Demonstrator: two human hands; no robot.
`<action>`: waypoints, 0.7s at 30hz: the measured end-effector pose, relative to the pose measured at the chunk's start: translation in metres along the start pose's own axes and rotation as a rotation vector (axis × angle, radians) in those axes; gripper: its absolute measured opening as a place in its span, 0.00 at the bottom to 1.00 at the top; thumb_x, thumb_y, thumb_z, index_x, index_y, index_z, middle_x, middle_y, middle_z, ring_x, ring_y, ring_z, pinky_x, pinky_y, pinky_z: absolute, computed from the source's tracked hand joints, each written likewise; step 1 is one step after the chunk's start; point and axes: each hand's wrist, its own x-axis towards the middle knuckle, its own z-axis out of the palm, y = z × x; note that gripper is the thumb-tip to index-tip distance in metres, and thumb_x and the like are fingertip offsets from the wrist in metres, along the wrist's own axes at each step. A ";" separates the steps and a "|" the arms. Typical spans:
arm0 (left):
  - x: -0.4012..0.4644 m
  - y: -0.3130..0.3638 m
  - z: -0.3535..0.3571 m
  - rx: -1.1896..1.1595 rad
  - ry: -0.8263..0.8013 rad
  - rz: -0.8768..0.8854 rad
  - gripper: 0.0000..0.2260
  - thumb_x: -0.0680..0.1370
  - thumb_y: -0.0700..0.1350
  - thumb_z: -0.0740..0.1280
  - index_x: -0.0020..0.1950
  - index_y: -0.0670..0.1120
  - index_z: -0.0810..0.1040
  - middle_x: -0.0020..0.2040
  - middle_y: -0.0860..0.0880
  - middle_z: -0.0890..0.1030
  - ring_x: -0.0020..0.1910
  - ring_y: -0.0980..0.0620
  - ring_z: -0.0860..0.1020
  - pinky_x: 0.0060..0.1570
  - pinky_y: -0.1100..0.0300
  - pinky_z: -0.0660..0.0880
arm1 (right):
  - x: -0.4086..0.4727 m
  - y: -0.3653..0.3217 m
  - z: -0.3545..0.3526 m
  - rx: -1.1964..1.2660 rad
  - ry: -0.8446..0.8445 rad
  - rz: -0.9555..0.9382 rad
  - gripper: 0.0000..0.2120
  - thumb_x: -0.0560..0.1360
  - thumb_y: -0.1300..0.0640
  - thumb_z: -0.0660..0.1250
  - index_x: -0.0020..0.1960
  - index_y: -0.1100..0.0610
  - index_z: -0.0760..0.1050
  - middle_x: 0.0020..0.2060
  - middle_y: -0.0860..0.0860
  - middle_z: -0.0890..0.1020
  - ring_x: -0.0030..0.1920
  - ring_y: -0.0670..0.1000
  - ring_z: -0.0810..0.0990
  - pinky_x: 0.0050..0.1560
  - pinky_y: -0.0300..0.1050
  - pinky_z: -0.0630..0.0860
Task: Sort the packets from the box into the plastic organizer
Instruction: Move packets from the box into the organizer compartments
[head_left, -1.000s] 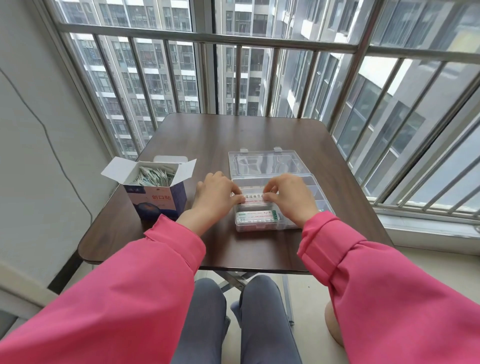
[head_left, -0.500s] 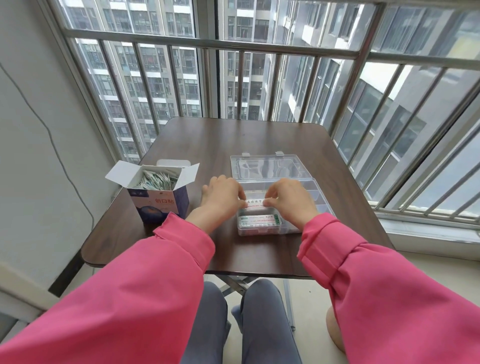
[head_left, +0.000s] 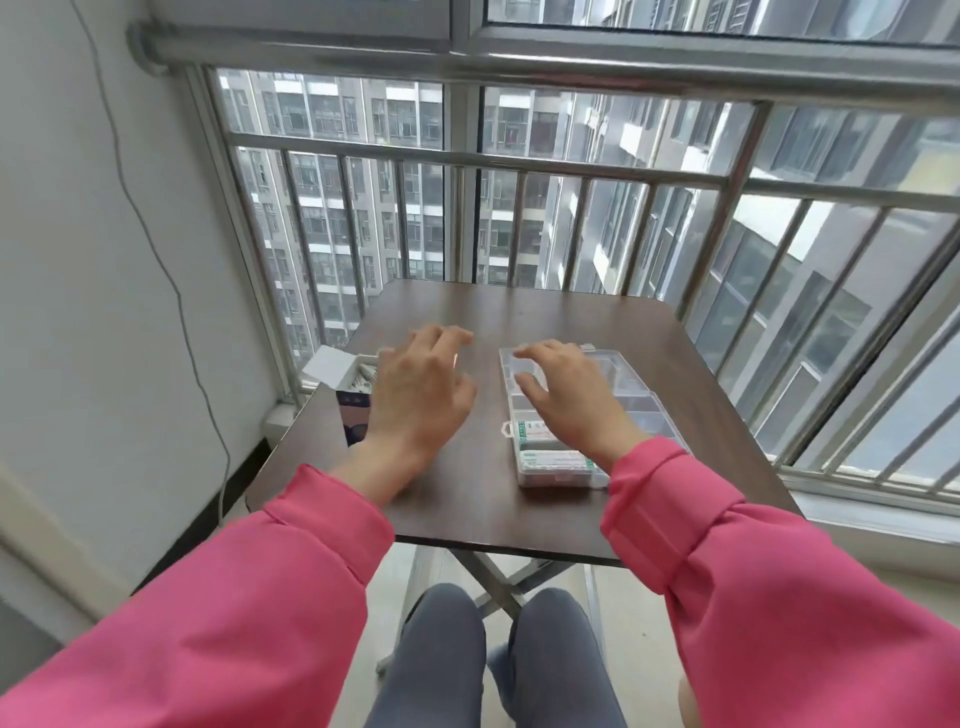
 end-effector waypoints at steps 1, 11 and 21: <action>0.000 -0.013 -0.007 0.085 -0.087 -0.029 0.21 0.71 0.46 0.67 0.64 0.47 0.74 0.59 0.46 0.77 0.60 0.42 0.73 0.55 0.48 0.69 | -0.001 -0.008 0.001 0.012 -0.030 -0.045 0.19 0.79 0.57 0.61 0.69 0.59 0.68 0.67 0.55 0.72 0.68 0.54 0.67 0.65 0.39 0.58; 0.029 -0.095 -0.026 0.263 -0.823 -0.113 0.47 0.65 0.54 0.77 0.76 0.48 0.54 0.72 0.45 0.63 0.72 0.44 0.61 0.71 0.44 0.58 | 0.012 -0.054 0.017 -0.147 -0.407 -0.121 0.28 0.80 0.44 0.55 0.75 0.55 0.56 0.75 0.52 0.58 0.76 0.51 0.53 0.73 0.45 0.49; -0.009 -0.053 -0.009 0.176 -0.440 0.141 0.35 0.65 0.57 0.75 0.69 0.51 0.68 0.62 0.52 0.72 0.62 0.49 0.68 0.56 0.55 0.64 | 0.000 -0.049 0.021 -0.216 -0.052 0.034 0.11 0.74 0.48 0.67 0.50 0.54 0.82 0.48 0.56 0.75 0.55 0.56 0.72 0.55 0.51 0.72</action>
